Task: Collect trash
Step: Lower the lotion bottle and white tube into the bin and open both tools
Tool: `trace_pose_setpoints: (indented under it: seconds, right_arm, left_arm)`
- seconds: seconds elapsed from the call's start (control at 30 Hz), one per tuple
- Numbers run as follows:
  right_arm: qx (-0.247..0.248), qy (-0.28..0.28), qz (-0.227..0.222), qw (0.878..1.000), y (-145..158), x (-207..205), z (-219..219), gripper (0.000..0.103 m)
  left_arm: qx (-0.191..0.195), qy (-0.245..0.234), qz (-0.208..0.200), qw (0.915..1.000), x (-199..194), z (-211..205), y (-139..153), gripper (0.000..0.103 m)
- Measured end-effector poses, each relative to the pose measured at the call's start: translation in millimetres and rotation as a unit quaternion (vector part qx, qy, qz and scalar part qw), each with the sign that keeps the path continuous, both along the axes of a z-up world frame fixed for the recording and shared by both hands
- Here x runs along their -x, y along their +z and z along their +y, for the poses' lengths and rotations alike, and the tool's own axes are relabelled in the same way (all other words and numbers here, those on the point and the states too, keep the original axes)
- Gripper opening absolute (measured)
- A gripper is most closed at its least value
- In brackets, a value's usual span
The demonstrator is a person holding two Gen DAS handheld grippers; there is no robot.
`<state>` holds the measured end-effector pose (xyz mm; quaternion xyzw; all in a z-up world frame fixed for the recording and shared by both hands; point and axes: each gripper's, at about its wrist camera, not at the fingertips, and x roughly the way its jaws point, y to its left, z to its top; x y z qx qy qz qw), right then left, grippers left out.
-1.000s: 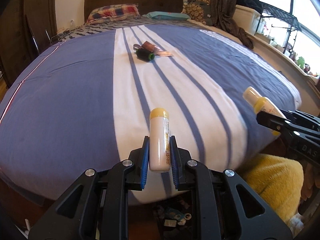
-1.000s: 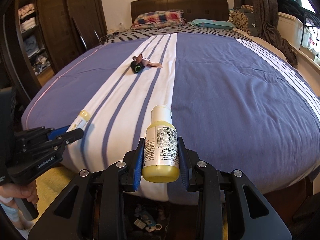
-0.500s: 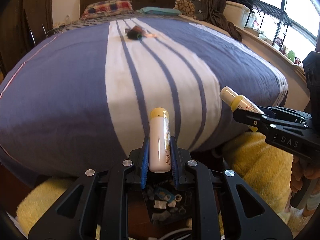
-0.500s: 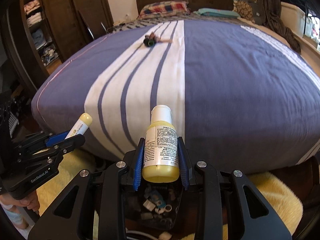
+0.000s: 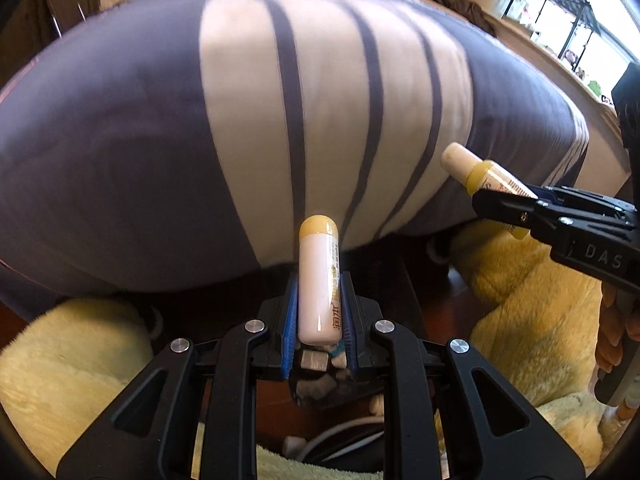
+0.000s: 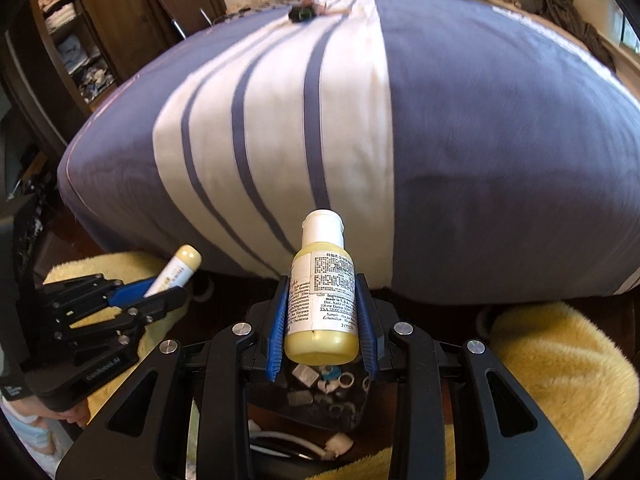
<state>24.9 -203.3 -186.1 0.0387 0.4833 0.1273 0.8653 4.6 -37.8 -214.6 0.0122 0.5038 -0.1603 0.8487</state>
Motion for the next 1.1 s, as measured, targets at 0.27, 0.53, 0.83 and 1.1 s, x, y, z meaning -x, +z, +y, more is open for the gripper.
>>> trace_pose_setpoints:
  seconds: [0.27,0.53,0.83,1.1]
  right_arm:
    - [-0.022,0.009,0.065,0.998,-43,-5,2,0.032]
    - [-0.027,0.02,0.121,0.992,-80,-10,8,0.032]
    - [-0.022,0.018,0.154,0.988,-98,-21,17,0.034]
    - [-0.025,-0.01,0.142,0.989,-91,-29,7,0.06]
  left_arm:
    - [0.003,-0.017,0.069,0.9975,-4,-8,-47,0.018]
    - [0.007,-0.035,0.119,0.9923,-11,-19,-76,0.018]
    - [0.014,-0.033,0.151,0.9878,-16,-20,-93,0.019]
    - [0.005,-0.01,0.145,0.9894,-21,-10,-88,0.053]
